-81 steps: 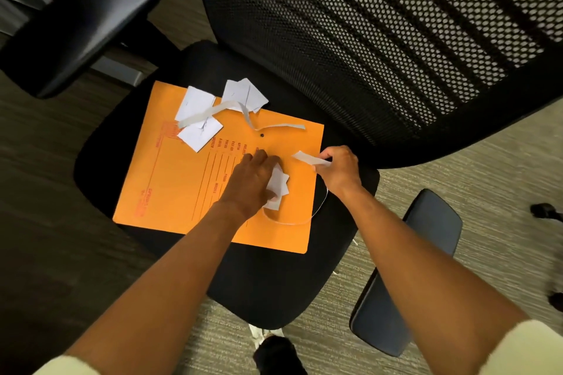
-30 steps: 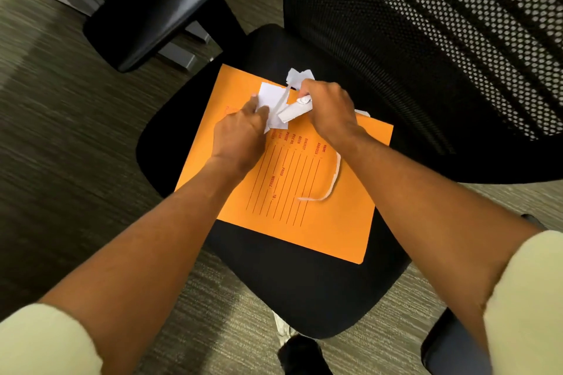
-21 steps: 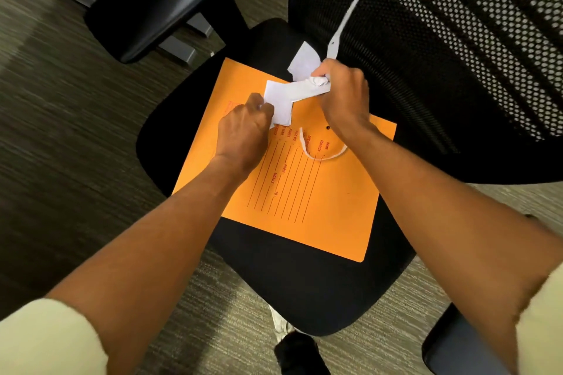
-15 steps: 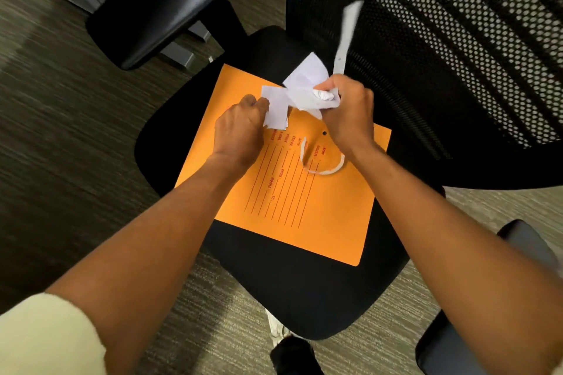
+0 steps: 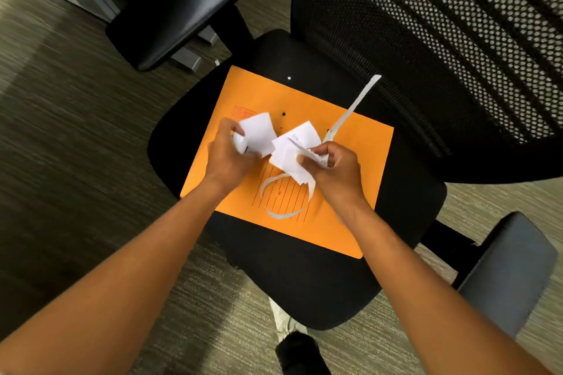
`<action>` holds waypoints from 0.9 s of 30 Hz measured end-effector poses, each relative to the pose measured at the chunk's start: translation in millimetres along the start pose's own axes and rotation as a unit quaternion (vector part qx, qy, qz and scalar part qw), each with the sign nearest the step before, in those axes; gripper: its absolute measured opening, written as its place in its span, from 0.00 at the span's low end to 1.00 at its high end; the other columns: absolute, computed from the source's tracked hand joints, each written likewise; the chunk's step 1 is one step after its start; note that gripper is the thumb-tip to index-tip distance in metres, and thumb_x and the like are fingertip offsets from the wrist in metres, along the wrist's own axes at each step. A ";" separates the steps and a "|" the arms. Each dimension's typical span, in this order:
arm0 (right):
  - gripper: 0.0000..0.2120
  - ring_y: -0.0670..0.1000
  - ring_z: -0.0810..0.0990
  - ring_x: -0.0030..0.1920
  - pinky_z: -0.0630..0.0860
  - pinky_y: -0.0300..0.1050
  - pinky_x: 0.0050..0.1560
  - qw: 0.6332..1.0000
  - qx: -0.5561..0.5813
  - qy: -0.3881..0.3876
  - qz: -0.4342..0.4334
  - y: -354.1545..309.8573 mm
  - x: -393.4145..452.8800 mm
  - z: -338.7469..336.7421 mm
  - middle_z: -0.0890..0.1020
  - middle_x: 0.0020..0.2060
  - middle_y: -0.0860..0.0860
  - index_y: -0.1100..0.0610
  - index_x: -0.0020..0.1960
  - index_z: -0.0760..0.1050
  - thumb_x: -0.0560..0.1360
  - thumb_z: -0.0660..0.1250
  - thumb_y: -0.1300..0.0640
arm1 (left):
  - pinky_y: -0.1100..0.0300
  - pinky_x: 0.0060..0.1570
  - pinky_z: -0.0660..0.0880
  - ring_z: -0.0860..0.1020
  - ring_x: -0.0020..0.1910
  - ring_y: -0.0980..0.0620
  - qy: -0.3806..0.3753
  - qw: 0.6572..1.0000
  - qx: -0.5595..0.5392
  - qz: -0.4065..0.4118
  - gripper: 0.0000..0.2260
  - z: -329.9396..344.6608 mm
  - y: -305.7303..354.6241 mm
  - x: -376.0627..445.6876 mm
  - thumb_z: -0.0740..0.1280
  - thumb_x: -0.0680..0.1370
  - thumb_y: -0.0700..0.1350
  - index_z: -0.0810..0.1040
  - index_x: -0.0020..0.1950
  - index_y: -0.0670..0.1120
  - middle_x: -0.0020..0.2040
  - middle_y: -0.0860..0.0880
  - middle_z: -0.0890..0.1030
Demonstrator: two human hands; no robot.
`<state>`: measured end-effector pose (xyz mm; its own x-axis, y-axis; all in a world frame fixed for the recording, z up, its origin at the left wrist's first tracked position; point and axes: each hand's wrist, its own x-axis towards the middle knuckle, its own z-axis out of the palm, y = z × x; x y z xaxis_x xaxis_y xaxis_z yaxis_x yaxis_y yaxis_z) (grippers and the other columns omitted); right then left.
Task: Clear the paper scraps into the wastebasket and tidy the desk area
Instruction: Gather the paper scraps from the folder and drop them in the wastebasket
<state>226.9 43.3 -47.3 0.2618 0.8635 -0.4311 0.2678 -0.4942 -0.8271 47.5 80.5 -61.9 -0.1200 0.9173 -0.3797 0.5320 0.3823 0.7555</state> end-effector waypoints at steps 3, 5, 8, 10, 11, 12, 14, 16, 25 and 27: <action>0.05 0.41 0.78 0.40 0.74 0.36 0.39 0.999 0.017 -0.020 0.027 2.1 -21.6 10.6 0.81 0.39 0.44 0.55 0.44 0.79 0.71 0.74 0.56 | 0.64 0.40 0.77 0.76 0.48 0.56 -0.009 0.995 -0.080 -0.050 0.26 -18.9 -18.1 -24.2 0.76 0.69 0.36 0.68 0.62 0.45 0.51 0.51 0.75; 0.05 0.46 0.80 0.40 0.74 0.41 0.40 0.998 0.041 -0.032 0.046 3.3 -37.2 20.2 0.82 0.38 0.46 0.54 0.42 0.79 0.71 0.74 0.56 | 0.62 0.41 0.79 0.80 0.50 0.51 -0.014 0.988 -0.127 -0.087 0.24 -33.3 -27.2 -40.5 0.76 0.69 0.36 0.73 0.61 0.44 0.53 0.47 0.80; 0.05 0.55 0.82 0.45 0.74 0.46 0.43 0.995 0.059 -0.044 0.069 4.3 -60.1 38.0 0.84 0.41 0.51 0.55 0.40 0.79 0.70 0.75 0.57 | 0.73 0.27 0.72 0.78 0.35 0.59 -0.004 0.972 -0.193 -0.133 0.14 -53.1 -36.3 -71.4 0.74 0.71 0.34 0.79 0.54 0.41 0.40 0.50 0.81; 0.06 0.55 0.82 0.46 0.73 0.47 0.44 0.994 0.060 -0.058 0.077 2.7 -77.1 52.8 0.84 0.43 0.52 0.55 0.40 0.79 0.69 0.75 0.56 | 0.72 0.22 0.68 0.74 0.25 0.61 0.018 0.958 -0.231 -0.171 0.10 -68.0 -49.4 -94.7 0.73 0.71 0.33 0.79 0.49 0.42 0.33 0.53 0.78; 0.07 0.55 0.82 0.46 0.73 0.47 0.44 0.993 0.057 -0.069 0.078 1.2 -86.3 60.9 0.84 0.43 0.53 0.55 0.40 0.79 0.69 0.76 0.55 | 0.71 0.21 0.67 0.73 0.23 0.61 0.023 0.951 -0.245 -0.188 0.08 -75.4 -57.5 -106.4 0.73 0.71 0.33 0.79 0.47 0.43 0.30 0.54 0.77; 0.07 0.54 0.81 0.46 0.73 0.47 0.45 0.992 0.054 -0.082 0.080 -0.8 -95.7 69.2 0.84 0.43 0.53 0.55 0.40 0.79 0.69 0.76 0.55 | 0.69 0.21 0.66 0.72 0.21 0.61 0.025 0.945 -0.255 -0.204 0.07 -82.0 -67.4 -117.7 0.72 0.72 0.33 0.79 0.45 0.44 0.27 0.55 0.77; 0.06 0.53 0.81 0.44 0.73 0.46 0.44 0.989 0.048 -0.110 0.088 -4.1 -114.4 86.2 0.84 0.43 0.55 0.56 0.40 0.79 0.69 0.76 0.56 | 0.65 0.21 0.65 0.70 0.22 0.60 0.025 0.933 -0.272 -0.234 0.06 -94.0 -85.9 -140.7 0.72 0.72 0.35 0.80 0.46 0.44 0.26 0.55 0.78; 0.08 0.54 0.82 0.44 0.76 0.49 0.45 0.985 0.046 -0.138 0.096 -7.5 -136.1 108.6 0.84 0.44 0.56 0.57 0.43 0.80 0.68 0.76 0.55 | 0.63 0.23 0.64 0.70 0.24 0.57 0.040 0.919 -0.296 -0.257 0.07 -109.0 -104.1 -164.3 0.72 0.72 0.36 0.81 0.48 0.44 0.29 0.52 0.80; 0.09 0.61 0.83 0.46 0.81 0.55 0.46 0.969 -0.025 -0.233 0.073 -9.7 -244.1 216.1 0.84 0.45 0.60 0.58 0.44 0.79 0.68 0.76 0.57 | 0.56 0.33 0.70 0.77 0.38 0.42 0.137 0.869 -0.376 -0.291 0.05 -181.8 -195.6 -270.0 0.71 0.75 0.40 0.81 0.50 0.43 0.43 0.38 0.84; 0.08 0.59 0.84 0.46 0.81 0.54 0.46 0.963 -0.041 -0.256 0.078 -6.5 -274.3 243.8 0.85 0.43 0.58 0.57 0.43 0.79 0.68 0.76 0.57 | 0.50 0.40 0.72 0.78 0.41 0.40 0.169 0.852 -0.392 -0.303 0.05 -199.5 -222.1 -298.0 0.71 0.75 0.40 0.81 0.49 0.43 0.46 0.36 0.84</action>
<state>-72.7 -165.6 -11.6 -0.1813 0.7040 -0.6867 0.3393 -0.6106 -0.7155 -202.2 -255.6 -10.0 -0.4790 0.4541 -0.7513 -0.4210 0.6322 0.6505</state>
